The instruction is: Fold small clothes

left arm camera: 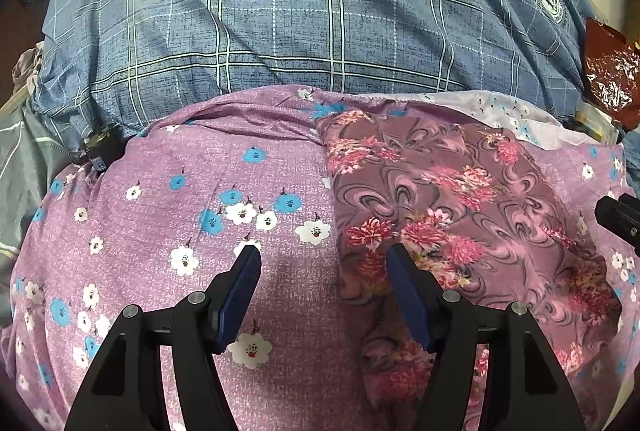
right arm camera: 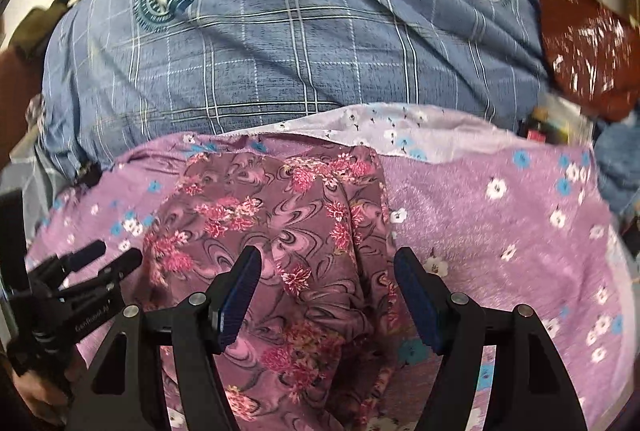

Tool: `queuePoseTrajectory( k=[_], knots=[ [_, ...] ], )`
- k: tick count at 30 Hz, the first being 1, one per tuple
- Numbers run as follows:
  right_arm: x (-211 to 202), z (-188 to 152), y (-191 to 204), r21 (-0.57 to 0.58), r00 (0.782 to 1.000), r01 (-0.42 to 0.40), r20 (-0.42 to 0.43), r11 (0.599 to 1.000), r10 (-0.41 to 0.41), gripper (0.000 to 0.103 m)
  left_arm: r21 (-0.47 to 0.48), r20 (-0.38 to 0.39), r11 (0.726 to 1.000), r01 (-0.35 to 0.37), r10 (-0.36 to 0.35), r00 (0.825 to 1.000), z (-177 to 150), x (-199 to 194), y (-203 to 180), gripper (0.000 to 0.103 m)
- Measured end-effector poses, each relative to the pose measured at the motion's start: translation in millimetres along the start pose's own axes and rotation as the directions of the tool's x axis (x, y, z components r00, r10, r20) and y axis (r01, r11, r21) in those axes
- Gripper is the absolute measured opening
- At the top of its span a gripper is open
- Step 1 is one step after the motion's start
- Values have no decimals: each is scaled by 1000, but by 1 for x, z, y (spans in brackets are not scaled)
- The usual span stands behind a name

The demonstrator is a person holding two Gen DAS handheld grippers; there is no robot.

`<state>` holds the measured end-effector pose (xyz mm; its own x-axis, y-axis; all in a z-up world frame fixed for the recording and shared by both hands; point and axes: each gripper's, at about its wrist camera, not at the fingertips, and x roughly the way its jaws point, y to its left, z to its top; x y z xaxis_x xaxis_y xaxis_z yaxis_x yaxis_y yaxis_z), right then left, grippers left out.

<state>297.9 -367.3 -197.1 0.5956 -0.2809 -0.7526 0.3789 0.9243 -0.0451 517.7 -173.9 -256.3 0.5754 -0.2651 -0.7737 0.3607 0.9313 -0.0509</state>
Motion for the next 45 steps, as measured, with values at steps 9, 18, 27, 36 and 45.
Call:
queuePoseTrajectory(
  k=[9,18,27,36,45],
  knots=[
    [-2,0,6,-66,1000,28,12,997,-28,70,-18,-2,1000,-8,8,1000,1,3,5,65],
    [-2,-1,7,-111,997,78,27,991,-76,70,-39,-12,999,32,-32,999,6,7,12,65],
    [2,1,6,-145,991,130,41,981,-125,70,-87,-27,992,86,-89,996,13,15,25,65],
    [31,10,-10,-98,996,79,-34,992,-83,70,-66,-101,972,223,-229,968,29,44,31,65],
    [58,13,-61,163,969,-205,-106,965,223,70,-103,-160,931,351,-364,918,39,65,36,65]
  ],
)
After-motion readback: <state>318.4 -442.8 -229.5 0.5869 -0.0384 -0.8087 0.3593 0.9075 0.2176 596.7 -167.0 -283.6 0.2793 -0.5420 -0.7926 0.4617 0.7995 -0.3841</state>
